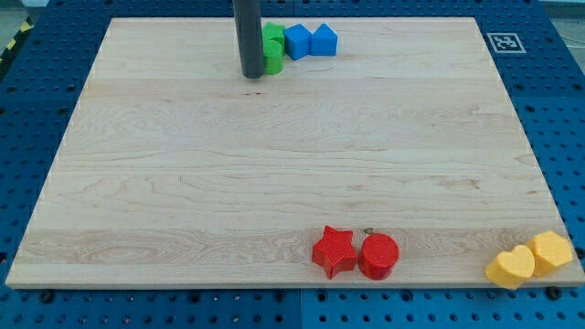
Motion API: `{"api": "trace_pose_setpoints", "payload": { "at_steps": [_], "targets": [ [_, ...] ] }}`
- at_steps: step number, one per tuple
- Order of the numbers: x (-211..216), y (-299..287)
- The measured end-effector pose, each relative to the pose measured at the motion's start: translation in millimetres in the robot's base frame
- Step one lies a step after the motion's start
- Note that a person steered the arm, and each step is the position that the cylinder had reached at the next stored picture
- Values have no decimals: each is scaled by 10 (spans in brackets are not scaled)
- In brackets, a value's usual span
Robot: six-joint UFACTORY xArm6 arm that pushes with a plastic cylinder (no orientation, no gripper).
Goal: Push the red circle into the blue triangle
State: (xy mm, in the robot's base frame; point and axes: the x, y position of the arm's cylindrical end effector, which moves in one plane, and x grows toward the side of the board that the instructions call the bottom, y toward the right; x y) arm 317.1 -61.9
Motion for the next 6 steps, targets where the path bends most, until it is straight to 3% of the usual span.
{"api": "trace_pose_setpoints", "payload": {
  "at_steps": [1,3,4,5,6],
  "targets": [
    [83,0],
    [1206,-372],
    [1966,-434],
    [2722,-153],
    [3012,82]
  ]
}}
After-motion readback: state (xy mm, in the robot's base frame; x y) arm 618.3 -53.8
